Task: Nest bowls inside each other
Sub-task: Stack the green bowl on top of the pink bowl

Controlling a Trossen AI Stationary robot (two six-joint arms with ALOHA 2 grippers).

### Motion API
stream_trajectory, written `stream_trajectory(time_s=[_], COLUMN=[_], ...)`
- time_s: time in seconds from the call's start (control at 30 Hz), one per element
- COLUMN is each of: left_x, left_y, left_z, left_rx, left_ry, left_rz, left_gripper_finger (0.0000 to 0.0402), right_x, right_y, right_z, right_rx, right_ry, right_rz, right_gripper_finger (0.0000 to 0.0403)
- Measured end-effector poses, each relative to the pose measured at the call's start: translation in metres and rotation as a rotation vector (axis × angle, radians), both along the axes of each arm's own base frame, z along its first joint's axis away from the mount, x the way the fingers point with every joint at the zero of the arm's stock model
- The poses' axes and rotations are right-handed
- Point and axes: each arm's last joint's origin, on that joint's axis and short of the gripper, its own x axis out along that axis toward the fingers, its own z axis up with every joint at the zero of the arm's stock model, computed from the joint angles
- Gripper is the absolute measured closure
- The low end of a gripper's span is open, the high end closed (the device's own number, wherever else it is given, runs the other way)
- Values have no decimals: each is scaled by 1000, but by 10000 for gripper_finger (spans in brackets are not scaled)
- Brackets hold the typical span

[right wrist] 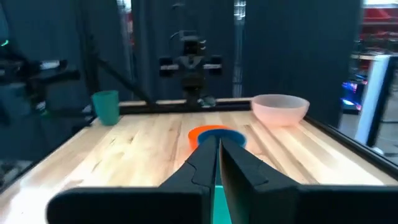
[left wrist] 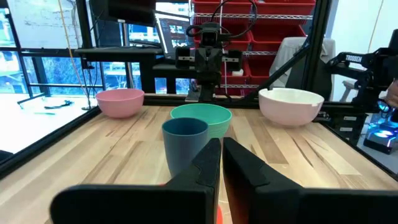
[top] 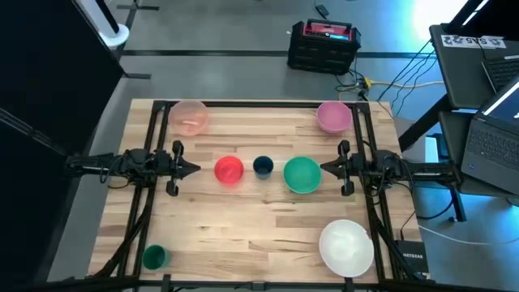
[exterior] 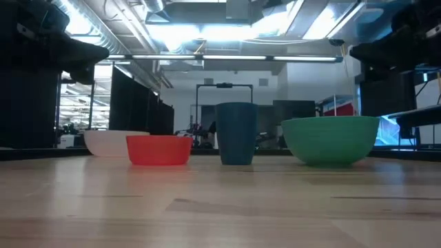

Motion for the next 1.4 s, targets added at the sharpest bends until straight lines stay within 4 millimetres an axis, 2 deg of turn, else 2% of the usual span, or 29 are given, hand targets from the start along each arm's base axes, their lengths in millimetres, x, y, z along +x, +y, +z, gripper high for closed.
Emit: stream_trajectory(time_s=[0.13,0.4,0.53,0.73,0.83,0.97,1.13,1.4], left_x=[0,0,0,0,0,0,0,0], left_y=[0,0,0,0,0,0,0,0], left_z=[0,0,0,0,0,0,0,0], left_rx=[0,0,0,0,0,0,0,0], left_ry=[0,0,0,0,0,-1,0,0], left_rz=[0,-1,0,0,0,0,-1,0], left_gripper_finger=[402,402,402,402,402,402,402,402], right_x=[-1,24,47,103,127,149,159,166], right_y=[-3,-8,-13,-40,-56,-71,-77,-80], right_z=[16,63,83,108,110,98,77,62], right_rx=[26,-11,-34,48,115,226,356,364], right_ry=[20,414,618,1065,1225,1334,1416,1480], right_rz=[-87,-221,-287,-344,-339,-282,-239,-252], right_gripper_finger=[397,364,343,264,244,236,235,235])
